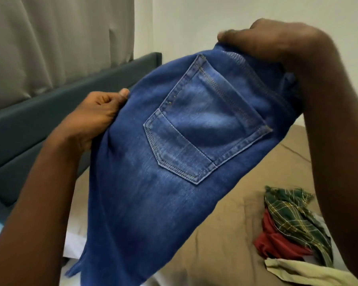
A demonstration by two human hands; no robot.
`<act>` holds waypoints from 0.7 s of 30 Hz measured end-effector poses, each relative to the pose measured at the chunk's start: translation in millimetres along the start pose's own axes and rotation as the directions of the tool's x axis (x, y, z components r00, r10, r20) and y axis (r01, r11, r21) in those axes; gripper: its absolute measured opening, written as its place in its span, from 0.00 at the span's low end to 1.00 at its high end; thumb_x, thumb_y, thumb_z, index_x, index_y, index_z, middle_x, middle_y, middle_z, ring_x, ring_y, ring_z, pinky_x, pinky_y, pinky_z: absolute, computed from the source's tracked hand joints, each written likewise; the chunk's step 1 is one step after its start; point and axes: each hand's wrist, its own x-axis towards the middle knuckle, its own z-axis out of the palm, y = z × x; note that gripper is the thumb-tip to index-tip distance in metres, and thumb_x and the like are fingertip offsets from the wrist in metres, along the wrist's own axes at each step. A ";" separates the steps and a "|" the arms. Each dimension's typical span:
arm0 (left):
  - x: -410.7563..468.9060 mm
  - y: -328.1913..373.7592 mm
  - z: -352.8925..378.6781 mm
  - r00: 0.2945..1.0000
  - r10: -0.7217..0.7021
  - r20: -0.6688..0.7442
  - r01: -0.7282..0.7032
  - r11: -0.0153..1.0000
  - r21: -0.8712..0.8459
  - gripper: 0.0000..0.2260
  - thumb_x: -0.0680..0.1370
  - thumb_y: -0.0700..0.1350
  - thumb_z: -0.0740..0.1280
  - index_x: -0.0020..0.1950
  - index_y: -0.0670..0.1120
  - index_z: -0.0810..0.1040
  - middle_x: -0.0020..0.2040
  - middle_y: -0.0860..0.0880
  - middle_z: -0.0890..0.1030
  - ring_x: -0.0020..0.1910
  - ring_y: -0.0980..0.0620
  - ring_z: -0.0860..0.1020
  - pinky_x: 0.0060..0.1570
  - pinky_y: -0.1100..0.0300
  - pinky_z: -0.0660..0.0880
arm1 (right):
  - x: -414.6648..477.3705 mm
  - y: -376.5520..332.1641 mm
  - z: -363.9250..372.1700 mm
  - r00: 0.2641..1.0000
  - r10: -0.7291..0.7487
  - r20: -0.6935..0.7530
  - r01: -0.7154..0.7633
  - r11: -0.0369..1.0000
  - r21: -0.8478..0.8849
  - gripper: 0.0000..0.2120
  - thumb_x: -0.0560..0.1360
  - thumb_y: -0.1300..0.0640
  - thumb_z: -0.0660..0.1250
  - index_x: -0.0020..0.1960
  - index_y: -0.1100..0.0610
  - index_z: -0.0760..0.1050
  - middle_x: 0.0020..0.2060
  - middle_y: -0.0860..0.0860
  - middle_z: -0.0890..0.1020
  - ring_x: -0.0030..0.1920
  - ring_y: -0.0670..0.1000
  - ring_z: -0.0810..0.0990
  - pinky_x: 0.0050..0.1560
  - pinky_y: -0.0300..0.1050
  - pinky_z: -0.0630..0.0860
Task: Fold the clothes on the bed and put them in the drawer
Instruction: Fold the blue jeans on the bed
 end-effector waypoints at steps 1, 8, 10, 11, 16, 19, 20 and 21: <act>13.1 -16.5 9.3 0.996 -0.079 0.041 0.078 0.997 0.011 0.21 0.82 0.57 0.65 0.41 0.44 0.87 0.40 0.45 0.86 0.38 0.52 0.81 0.41 0.57 0.78 | 14.5 17.0 13.5 0.996 0.042 0.085 -0.046 0.998 0.053 0.23 0.75 0.32 0.59 0.45 0.48 0.83 0.41 0.52 0.86 0.40 0.56 0.83 0.46 0.51 0.79; 93.9 -215.1 102.7 0.877 -0.458 0.142 0.450 0.889 0.089 0.20 0.85 0.50 0.64 0.46 0.34 0.83 0.40 0.44 0.86 0.40 0.54 0.80 0.41 0.58 0.77 | 140.2 168.2 173.0 0.831 0.213 0.514 -0.279 0.959 0.054 0.16 0.80 0.54 0.60 0.38 0.55 0.79 0.27 0.49 0.82 0.25 0.45 0.79 0.27 0.35 0.72; 123.0 -285.4 137.3 0.821 -0.545 0.172 0.535 0.839 0.104 0.19 0.85 0.48 0.63 0.43 0.35 0.83 0.39 0.45 0.86 0.38 0.55 0.80 0.37 0.62 0.76 | 196.3 222.7 240.7 0.797 0.287 0.532 -0.325 0.945 -0.024 0.11 0.78 0.55 0.62 0.51 0.60 0.80 0.45 0.59 0.86 0.39 0.56 0.83 0.40 0.48 0.80; 144.1 -327.9 157.8 0.791 -0.582 0.191 0.570 0.813 0.119 0.20 0.85 0.48 0.64 0.44 0.34 0.83 0.40 0.43 0.86 0.39 0.55 0.80 0.38 0.61 0.77 | 227.9 252.9 279.9 0.767 0.317 0.558 -0.349 0.936 -0.051 0.12 0.77 0.55 0.62 0.55 0.61 0.79 0.49 0.62 0.85 0.41 0.59 0.83 0.43 0.52 0.79; 242.2 -527.3 237.4 0.771 -0.624 0.129 0.560 0.760 0.331 0.22 0.84 0.47 0.65 0.30 0.47 0.70 0.30 0.50 0.72 0.36 0.54 0.68 0.37 0.56 0.64 | 346.0 365.1 455.0 0.730 0.337 0.595 -0.325 0.937 -0.132 0.11 0.78 0.57 0.61 0.57 0.61 0.77 0.51 0.60 0.83 0.46 0.59 0.83 0.49 0.56 0.82; 280.1 -641.7 270.4 0.807 -0.590 -0.010 0.535 0.724 0.435 0.23 0.84 0.48 0.65 0.29 0.46 0.68 0.29 0.46 0.76 0.38 0.51 0.71 0.38 0.55 0.64 | 393.5 430.1 569.5 0.755 0.313 0.577 -0.230 0.949 -0.214 0.13 0.79 0.54 0.63 0.61 0.58 0.75 0.57 0.60 0.82 0.53 0.61 0.82 0.56 0.58 0.81; 287.8 -662.5 273.9 0.818 -0.573 -0.061 0.531 0.709 0.463 0.23 0.84 0.50 0.64 0.30 0.44 0.70 0.32 0.41 0.79 0.39 0.50 0.74 0.39 0.55 0.65 | 400.9 447.2 597.0 0.781 0.296 0.549 -0.192 0.952 -0.240 0.15 0.79 0.52 0.63 0.63 0.56 0.75 0.60 0.59 0.81 0.57 0.61 0.80 0.61 0.59 0.77; 290.1 -690.6 280.1 0.823 -0.560 -0.094 0.530 0.697 0.483 0.22 0.85 0.51 0.64 0.33 0.43 0.71 0.37 0.38 0.81 0.40 0.47 0.76 0.40 0.56 0.65 | 404.2 464.8 630.3 0.807 0.290 0.515 -0.158 0.945 -0.285 0.16 0.80 0.49 0.63 0.65 0.54 0.74 0.62 0.57 0.80 0.61 0.61 0.79 0.66 0.60 0.72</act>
